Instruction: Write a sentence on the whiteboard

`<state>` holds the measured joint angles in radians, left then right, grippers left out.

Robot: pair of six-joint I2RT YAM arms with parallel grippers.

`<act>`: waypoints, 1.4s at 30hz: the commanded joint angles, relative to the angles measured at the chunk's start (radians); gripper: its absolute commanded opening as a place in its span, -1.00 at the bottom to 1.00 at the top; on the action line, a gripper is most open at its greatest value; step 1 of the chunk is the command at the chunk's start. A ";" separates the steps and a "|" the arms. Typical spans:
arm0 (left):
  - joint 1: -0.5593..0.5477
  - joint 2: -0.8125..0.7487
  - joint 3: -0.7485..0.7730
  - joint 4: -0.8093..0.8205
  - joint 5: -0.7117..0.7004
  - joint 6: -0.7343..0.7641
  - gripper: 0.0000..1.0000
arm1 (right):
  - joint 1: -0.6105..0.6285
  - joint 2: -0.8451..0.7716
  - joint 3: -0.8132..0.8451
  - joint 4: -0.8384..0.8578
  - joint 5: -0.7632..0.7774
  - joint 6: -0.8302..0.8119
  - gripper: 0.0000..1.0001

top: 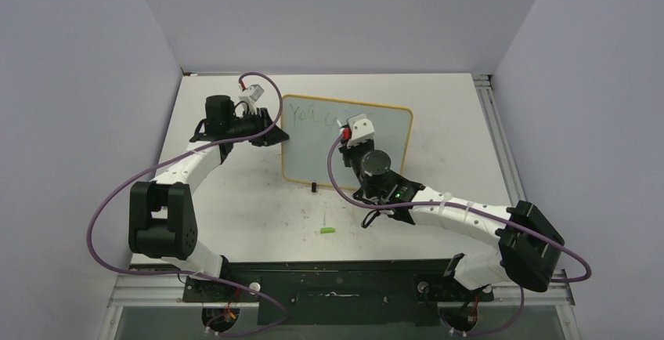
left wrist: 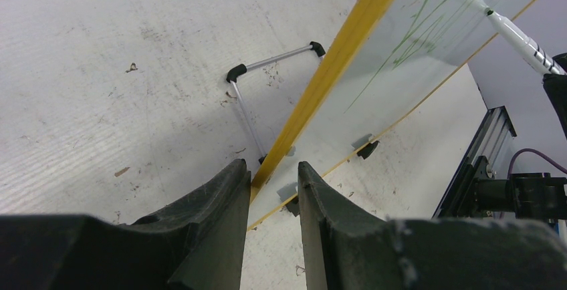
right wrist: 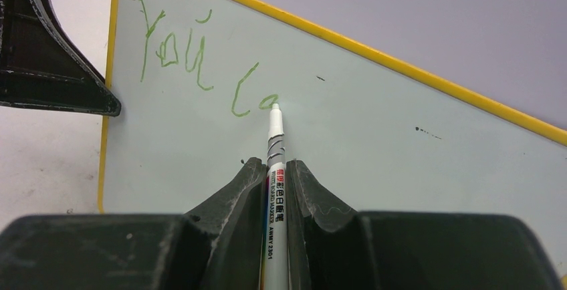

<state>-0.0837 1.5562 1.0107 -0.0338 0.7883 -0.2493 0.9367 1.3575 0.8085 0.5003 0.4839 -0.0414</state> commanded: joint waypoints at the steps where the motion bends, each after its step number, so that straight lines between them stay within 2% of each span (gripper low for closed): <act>1: -0.010 -0.002 0.039 -0.003 0.029 0.013 -0.39 | -0.007 -0.039 0.028 0.039 0.045 -0.010 -0.89; 19: -0.010 -0.003 0.039 -0.003 0.029 0.013 -0.39 | -0.001 -0.034 -0.027 -0.032 0.026 0.041 -0.89; 37: -0.010 -0.005 0.038 -0.004 0.026 0.013 -0.39 | 0.005 -0.083 -0.041 -0.022 0.086 0.032 -0.89; 42: -0.010 -0.005 0.038 -0.003 0.026 0.013 -0.39 | 0.010 -0.111 -0.028 -0.010 0.052 0.015 -0.89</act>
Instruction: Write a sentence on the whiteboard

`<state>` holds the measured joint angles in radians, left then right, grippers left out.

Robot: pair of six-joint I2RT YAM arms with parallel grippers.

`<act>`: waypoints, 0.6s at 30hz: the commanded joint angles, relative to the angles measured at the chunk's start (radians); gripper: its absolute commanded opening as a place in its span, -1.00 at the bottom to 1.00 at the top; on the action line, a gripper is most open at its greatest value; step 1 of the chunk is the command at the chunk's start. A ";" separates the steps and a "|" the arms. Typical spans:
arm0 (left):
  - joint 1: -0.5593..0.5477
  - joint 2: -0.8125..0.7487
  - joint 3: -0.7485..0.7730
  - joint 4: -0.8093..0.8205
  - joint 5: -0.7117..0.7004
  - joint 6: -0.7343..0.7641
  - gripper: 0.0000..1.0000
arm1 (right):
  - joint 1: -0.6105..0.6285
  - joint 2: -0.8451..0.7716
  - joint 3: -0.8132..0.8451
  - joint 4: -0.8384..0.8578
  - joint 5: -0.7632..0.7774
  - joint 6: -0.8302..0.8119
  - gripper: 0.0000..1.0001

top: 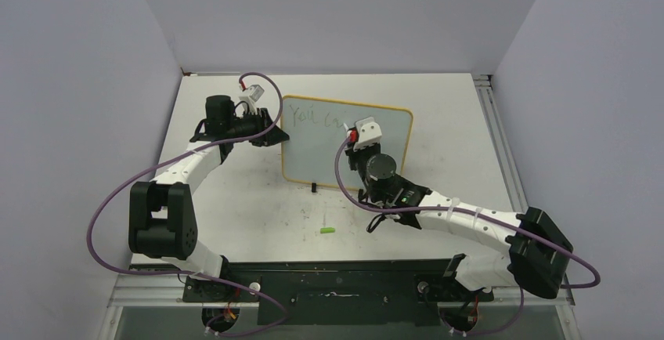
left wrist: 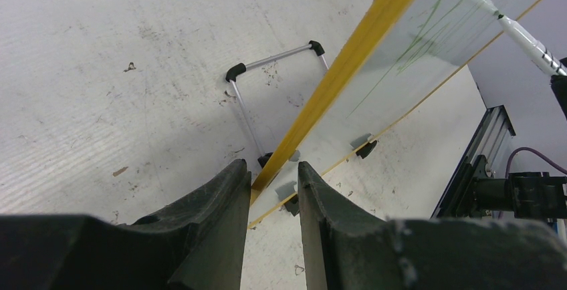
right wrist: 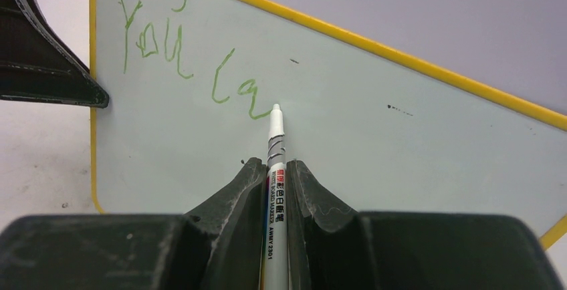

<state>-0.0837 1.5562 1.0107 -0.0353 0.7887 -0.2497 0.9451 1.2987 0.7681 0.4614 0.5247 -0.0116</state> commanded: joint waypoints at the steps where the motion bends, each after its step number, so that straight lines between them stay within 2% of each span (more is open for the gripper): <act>1: -0.009 -0.004 0.038 -0.002 0.026 0.013 -0.39 | 0.001 -0.055 0.015 0.030 0.006 -0.014 -0.89; 18: -0.010 -0.002 0.040 -0.005 0.024 0.015 -0.39 | -0.002 0.007 0.072 0.081 -0.019 -0.048 -0.89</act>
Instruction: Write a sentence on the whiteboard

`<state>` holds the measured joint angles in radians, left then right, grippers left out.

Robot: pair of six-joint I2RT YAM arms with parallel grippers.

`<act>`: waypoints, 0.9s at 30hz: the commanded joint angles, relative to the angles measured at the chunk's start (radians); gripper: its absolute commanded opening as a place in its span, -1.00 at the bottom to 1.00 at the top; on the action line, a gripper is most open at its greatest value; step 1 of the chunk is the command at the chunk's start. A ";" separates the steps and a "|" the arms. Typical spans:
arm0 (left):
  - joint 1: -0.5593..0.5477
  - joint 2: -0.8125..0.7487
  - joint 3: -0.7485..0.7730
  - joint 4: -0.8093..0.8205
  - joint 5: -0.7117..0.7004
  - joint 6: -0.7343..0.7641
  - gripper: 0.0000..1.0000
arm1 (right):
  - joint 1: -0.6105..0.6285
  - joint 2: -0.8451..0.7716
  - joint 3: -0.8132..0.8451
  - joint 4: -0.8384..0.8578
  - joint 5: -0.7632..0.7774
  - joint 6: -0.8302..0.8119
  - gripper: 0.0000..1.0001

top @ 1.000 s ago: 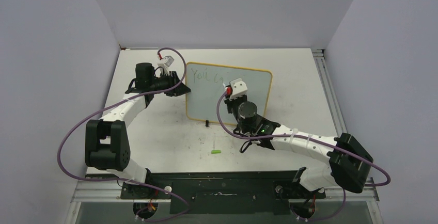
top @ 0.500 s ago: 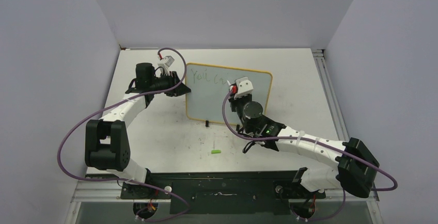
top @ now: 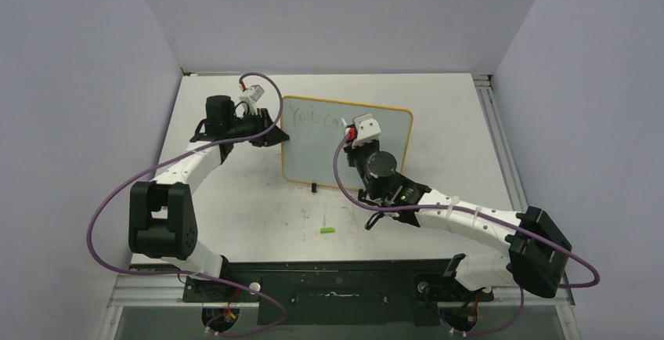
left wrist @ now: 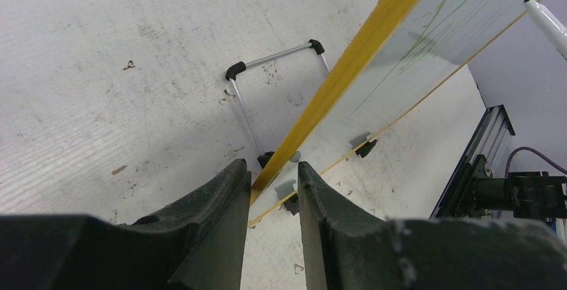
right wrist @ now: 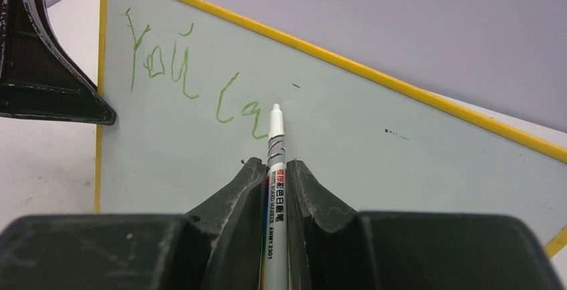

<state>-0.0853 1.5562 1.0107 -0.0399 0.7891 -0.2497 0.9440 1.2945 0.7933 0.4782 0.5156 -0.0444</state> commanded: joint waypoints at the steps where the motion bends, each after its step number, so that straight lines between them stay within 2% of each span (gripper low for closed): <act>1: -0.008 -0.002 0.039 0.000 0.024 0.015 -0.40 | -0.001 0.013 0.048 0.066 -0.009 -0.017 -0.89; 27: -0.010 -0.006 0.039 0.001 0.027 0.014 -0.39 | 0.020 -0.005 -0.042 0.000 0.051 0.044 -0.89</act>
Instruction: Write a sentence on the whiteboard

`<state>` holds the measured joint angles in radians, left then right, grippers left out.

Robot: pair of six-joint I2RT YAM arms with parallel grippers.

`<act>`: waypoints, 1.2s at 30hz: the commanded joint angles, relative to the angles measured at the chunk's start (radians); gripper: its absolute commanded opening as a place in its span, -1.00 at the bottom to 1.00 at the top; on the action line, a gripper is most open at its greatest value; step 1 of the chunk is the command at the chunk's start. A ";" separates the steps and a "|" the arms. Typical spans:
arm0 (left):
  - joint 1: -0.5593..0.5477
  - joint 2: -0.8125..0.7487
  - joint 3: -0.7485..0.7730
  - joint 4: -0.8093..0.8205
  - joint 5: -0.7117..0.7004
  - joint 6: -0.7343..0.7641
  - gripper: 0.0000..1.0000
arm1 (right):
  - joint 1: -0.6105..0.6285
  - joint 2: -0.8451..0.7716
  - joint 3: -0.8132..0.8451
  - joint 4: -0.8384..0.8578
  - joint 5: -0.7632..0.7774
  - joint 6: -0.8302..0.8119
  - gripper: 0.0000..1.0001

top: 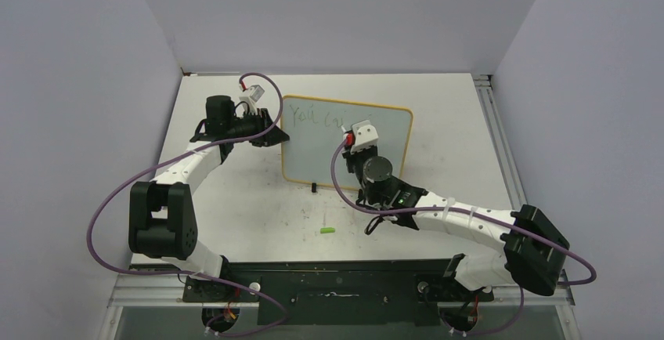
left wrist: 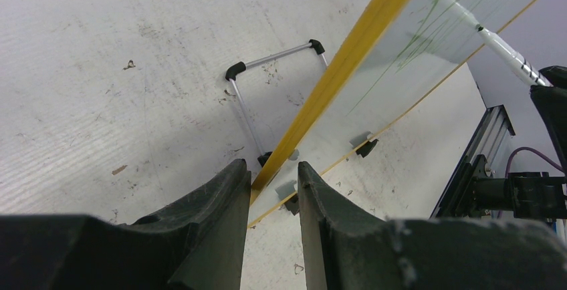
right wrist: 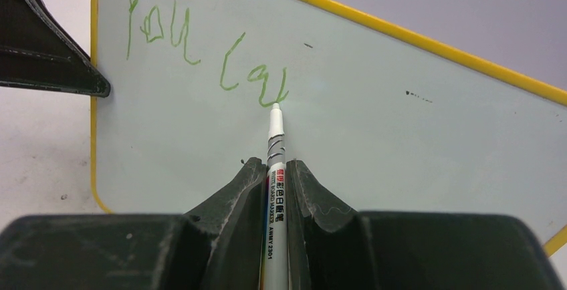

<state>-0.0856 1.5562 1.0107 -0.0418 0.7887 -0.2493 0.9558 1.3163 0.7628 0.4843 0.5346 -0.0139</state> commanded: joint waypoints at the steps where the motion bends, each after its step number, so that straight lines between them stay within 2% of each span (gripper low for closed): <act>1: -0.009 -0.005 0.039 0.003 0.027 0.013 -0.39 | 0.010 -0.025 -0.011 -0.006 0.034 0.014 -0.89; 23: -0.015 -0.007 0.040 -0.005 0.020 0.021 -0.39 | -0.008 -0.002 0.065 0.062 0.039 -0.040 -0.89; 36: -0.015 -0.007 0.041 -0.008 0.017 0.024 -0.39 | -0.020 -0.029 0.044 0.063 0.071 -0.036 -0.89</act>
<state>-0.0895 1.5562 1.0107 -0.0425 0.7841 -0.2390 0.9485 1.3167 0.7856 0.5053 0.5617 -0.0422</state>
